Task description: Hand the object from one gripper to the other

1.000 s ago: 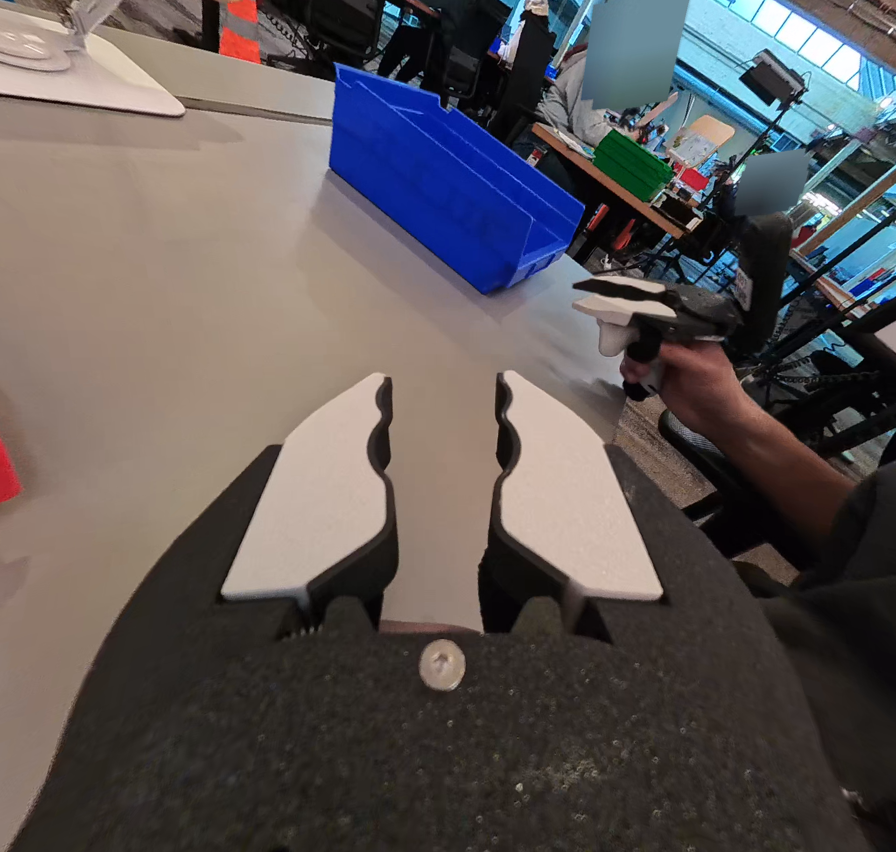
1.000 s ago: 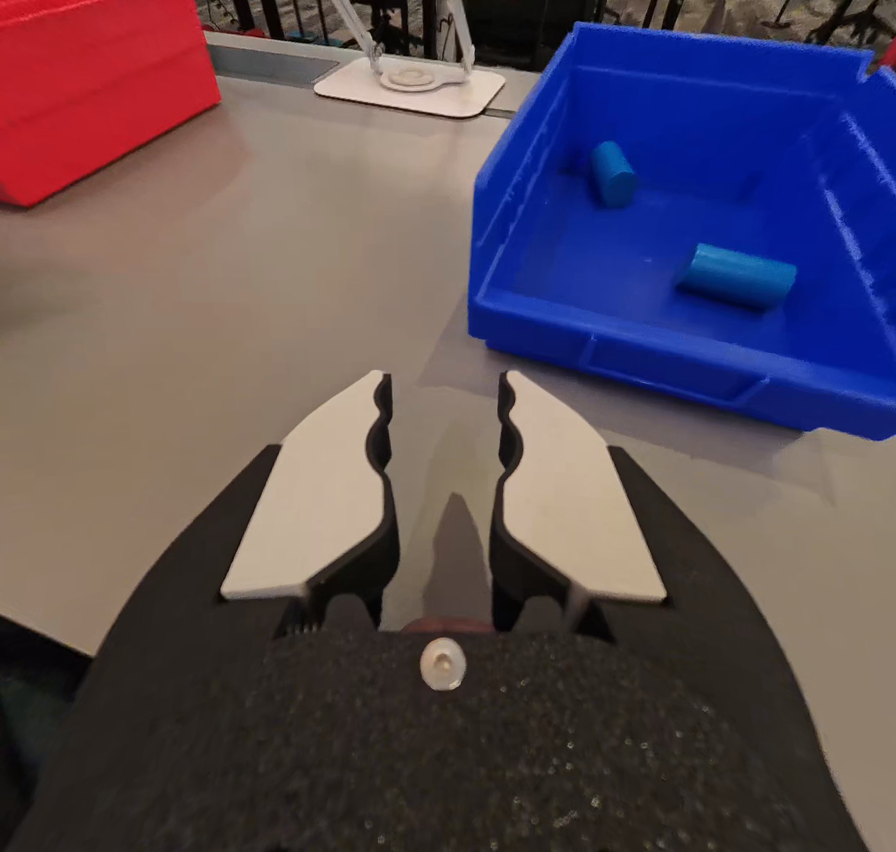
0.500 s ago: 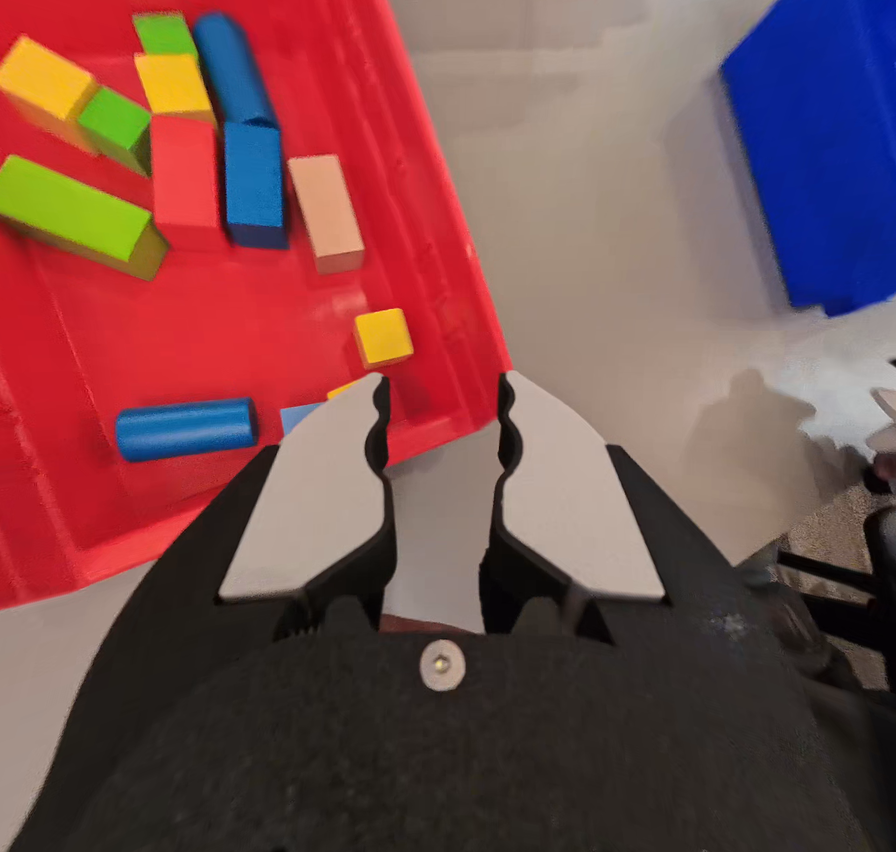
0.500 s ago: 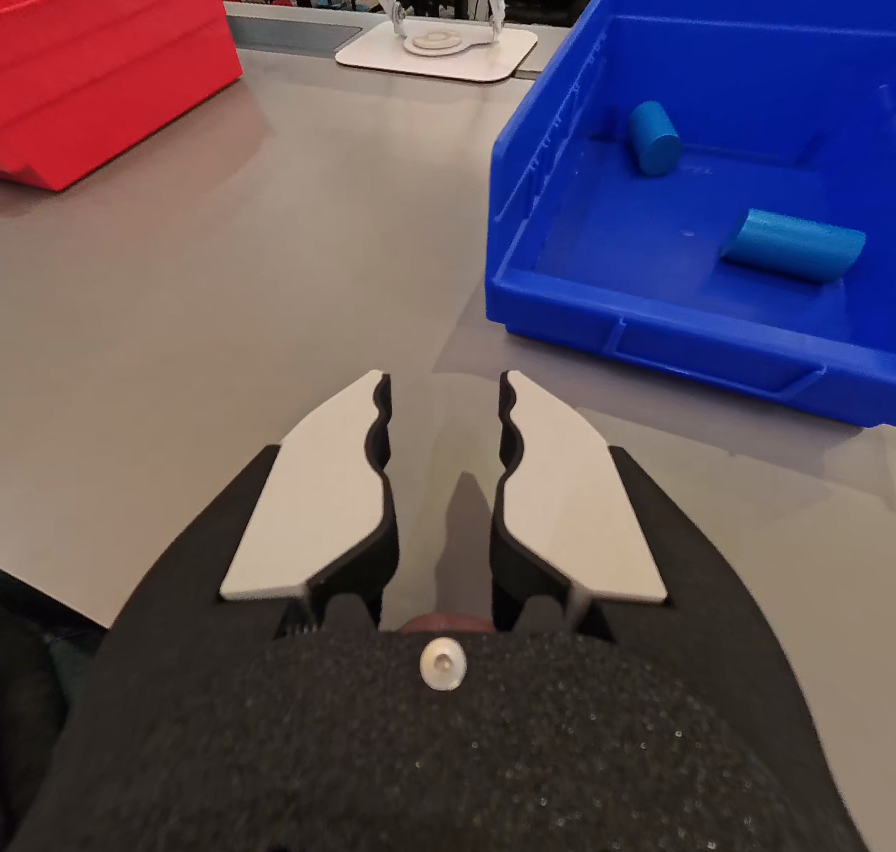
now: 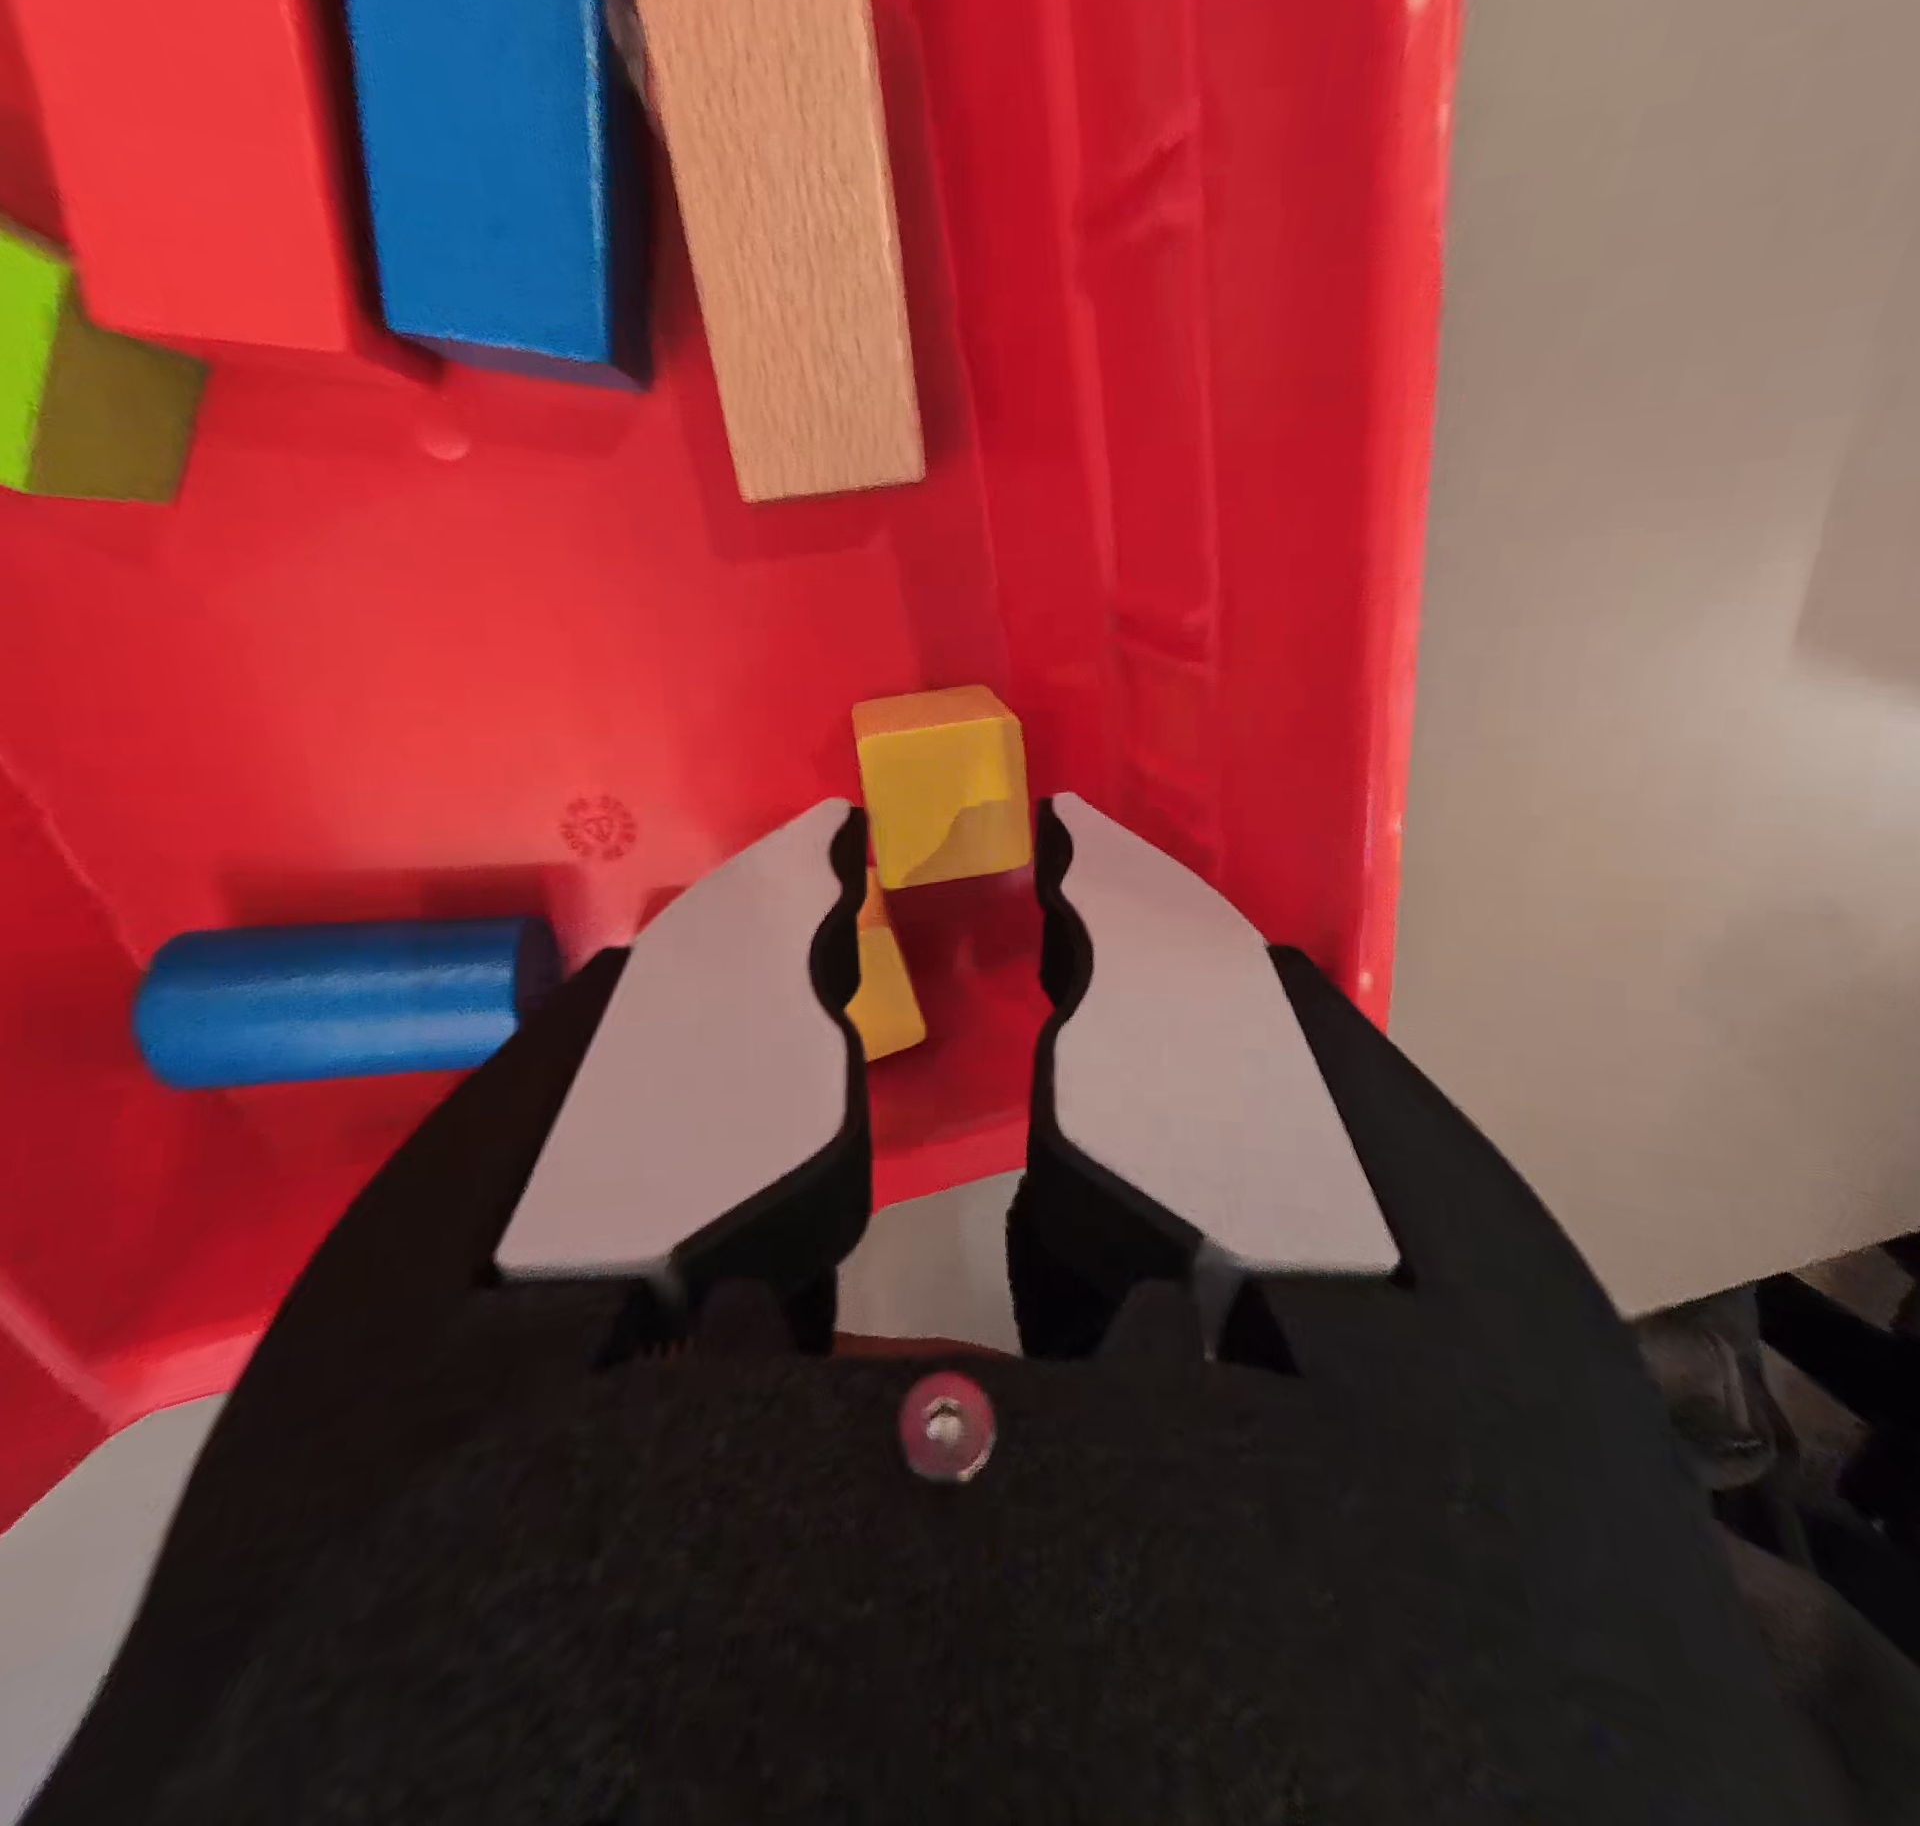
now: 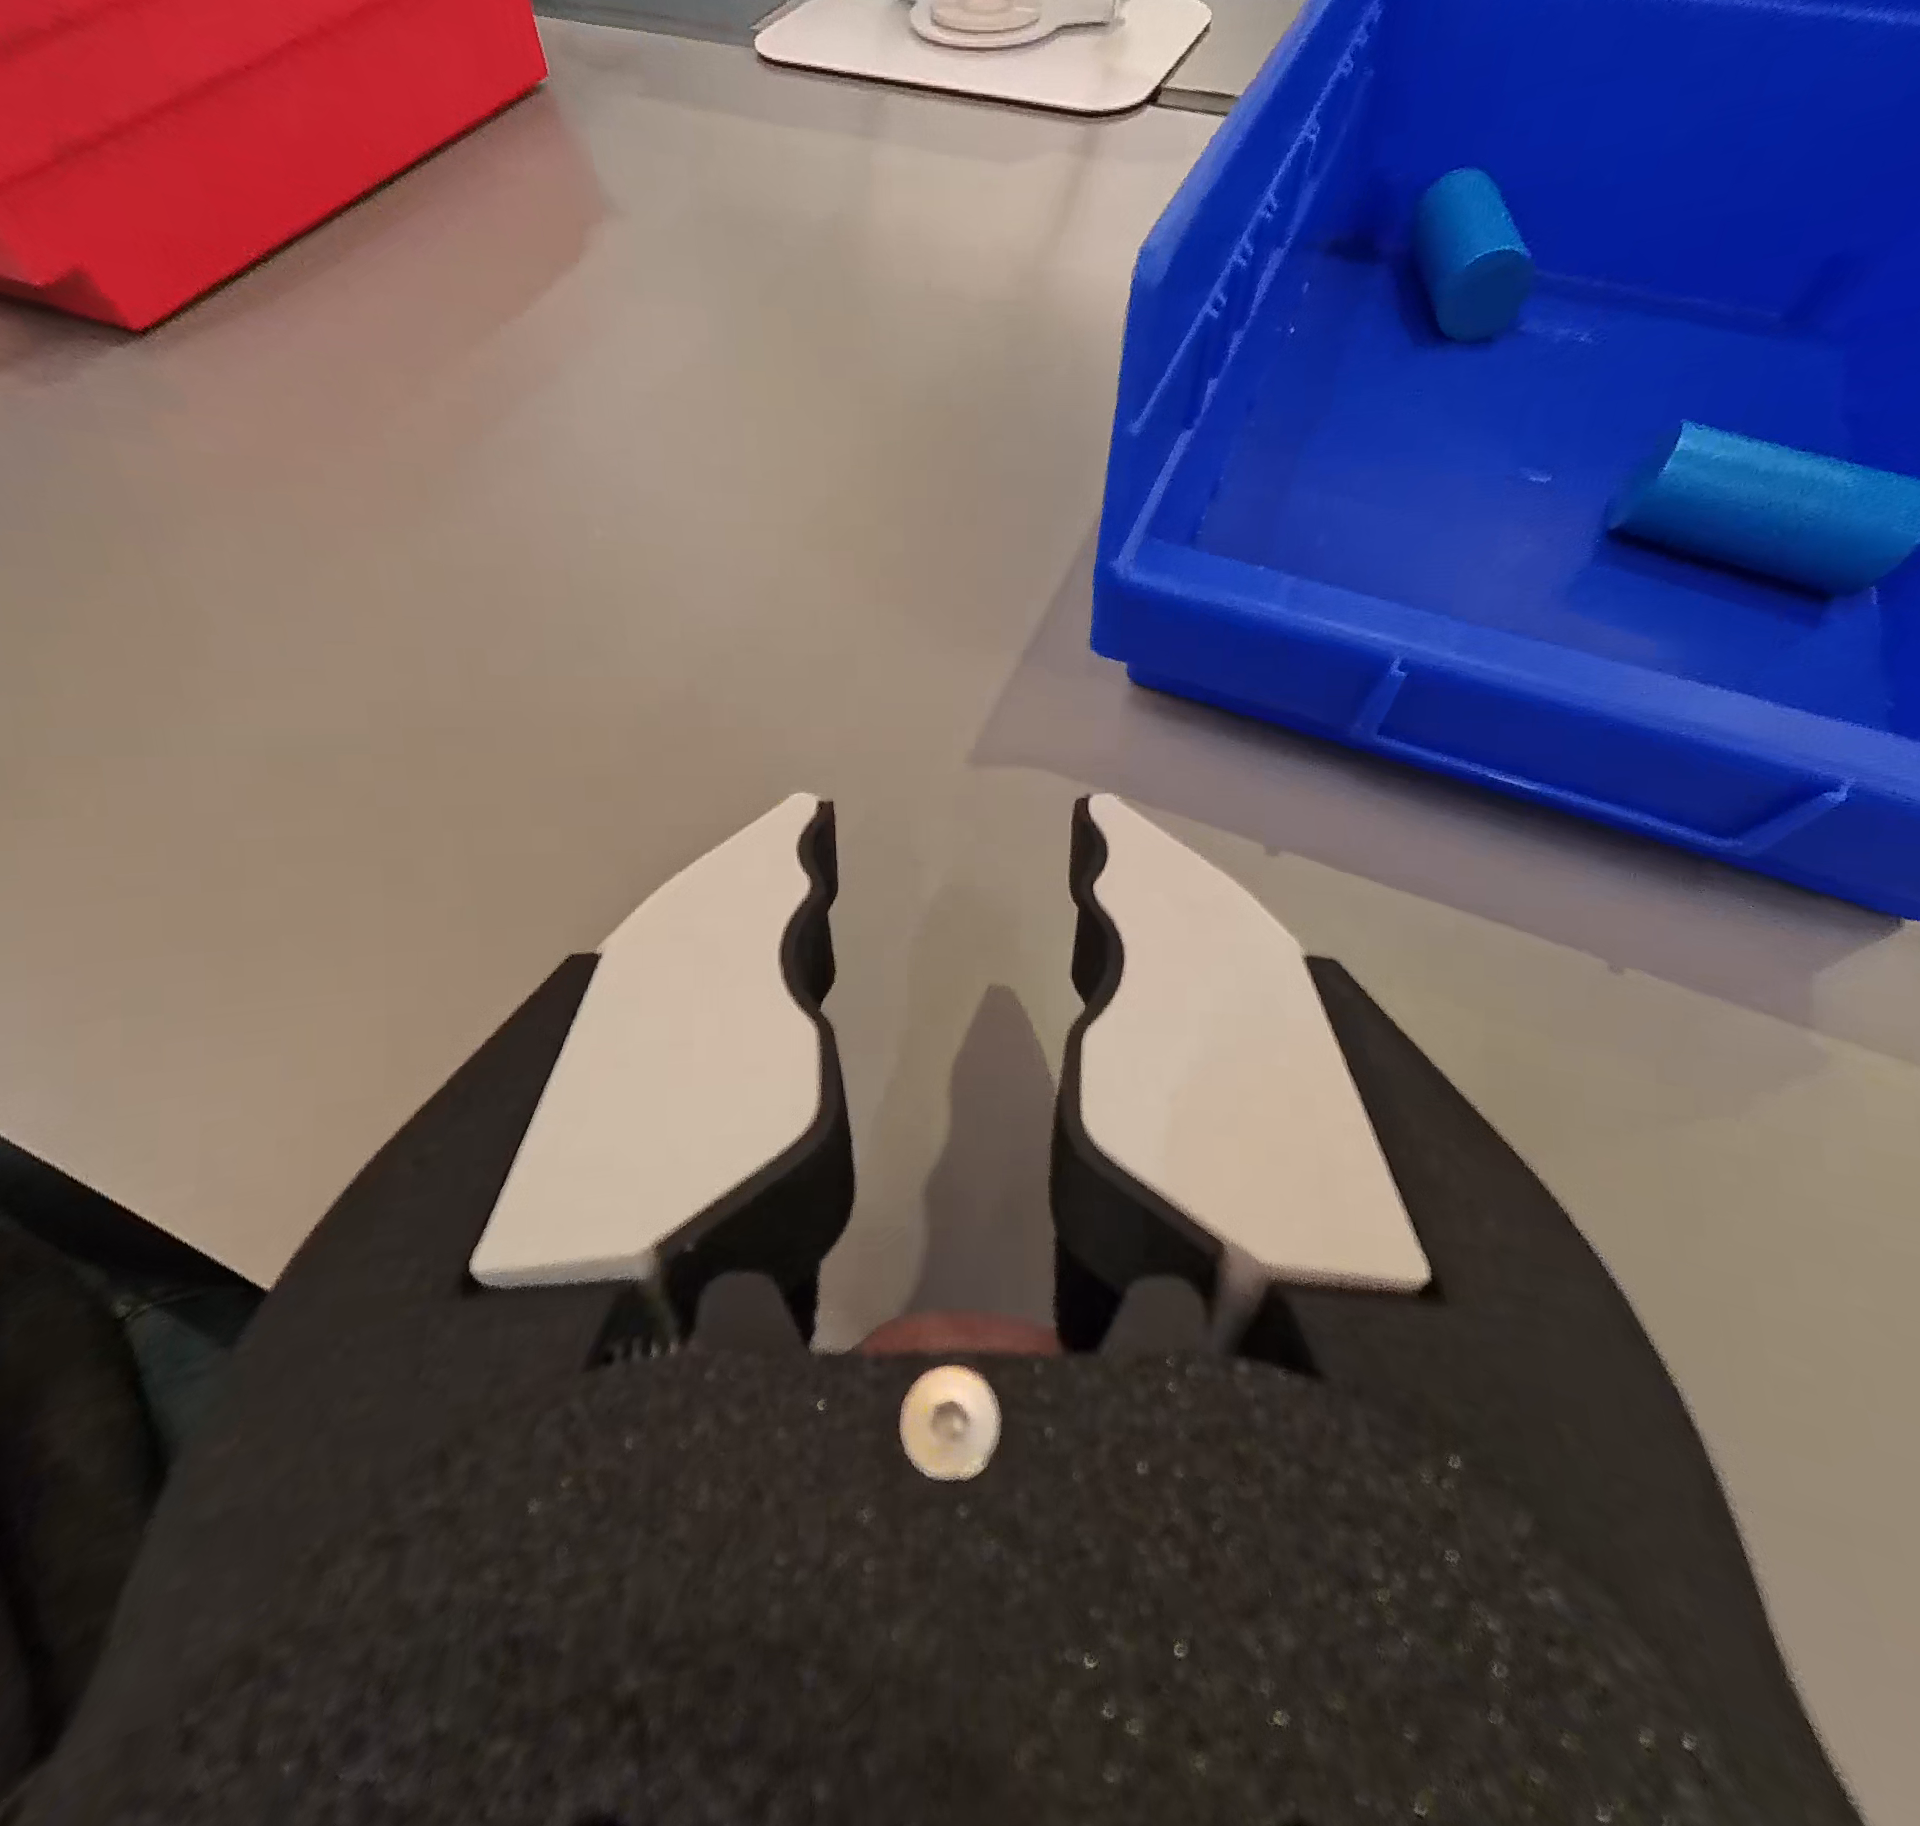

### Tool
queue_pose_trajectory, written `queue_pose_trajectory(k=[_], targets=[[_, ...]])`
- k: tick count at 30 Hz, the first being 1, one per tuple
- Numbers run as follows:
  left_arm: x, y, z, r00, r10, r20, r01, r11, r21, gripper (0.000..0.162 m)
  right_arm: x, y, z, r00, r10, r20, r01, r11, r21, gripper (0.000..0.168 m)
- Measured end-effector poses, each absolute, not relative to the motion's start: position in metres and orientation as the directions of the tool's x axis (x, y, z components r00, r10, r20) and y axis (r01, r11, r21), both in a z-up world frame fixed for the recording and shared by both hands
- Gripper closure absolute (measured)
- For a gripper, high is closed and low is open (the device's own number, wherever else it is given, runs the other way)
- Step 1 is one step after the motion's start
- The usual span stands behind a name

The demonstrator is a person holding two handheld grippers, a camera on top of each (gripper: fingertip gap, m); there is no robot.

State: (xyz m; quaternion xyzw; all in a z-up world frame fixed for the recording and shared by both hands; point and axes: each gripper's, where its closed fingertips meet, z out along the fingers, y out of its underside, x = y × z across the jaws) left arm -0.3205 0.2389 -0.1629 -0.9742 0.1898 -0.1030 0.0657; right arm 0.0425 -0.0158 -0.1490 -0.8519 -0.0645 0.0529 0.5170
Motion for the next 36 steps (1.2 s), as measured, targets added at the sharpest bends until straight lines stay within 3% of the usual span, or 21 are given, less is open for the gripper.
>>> queue_pose_trajectory(k=[11, 18, 25, 28, 31, 36], targets=[[-0.322, 0.239, -0.169, 0.916, -0.340, 0.212, -0.320, -0.939, -0.125, 0.133, 0.039, -0.017, -0.152, 0.985, 0.174, -0.011, 0.073, -0.470, -0.880, 0.125], [-0.321, 0.236, -0.167, 0.906, -0.320, 0.278, -0.298, -0.947, -0.117, 0.121, 0.035, -0.017, -0.156, 0.984, 0.178, -0.014, 0.076, -0.485, -0.871, 0.126], [-0.320, 0.236, -0.177, 0.902, -0.340, 0.265, -0.327, -0.940, -0.094, 0.125, 0.033, -0.017, -0.160, 0.983, 0.183, -0.002, 0.092, -0.500, -0.861, 0.126], [-0.319, 0.238, -0.180, 0.895, -0.340, 0.290, -0.327, -0.940, -0.094, 0.117, 0.033, -0.017, -0.160, 0.983, 0.185, 0.003, 0.097, -0.501, -0.860, 0.126], [-0.315, 0.236, -0.180, 0.878, -0.347, 0.331, -0.334, -0.937, -0.098, 0.126, 0.033, -0.017, -0.161, 0.982, 0.186, 0.002, 0.098, -0.505, -0.858, 0.126], [-0.312, 0.236, -0.181, 0.861, -0.326, 0.390, -0.317, -0.944, -0.090, 0.125, 0.032, -0.017, -0.161, 0.982, 0.187, 0.007, 0.102, -0.505, -0.857, 0.126]])
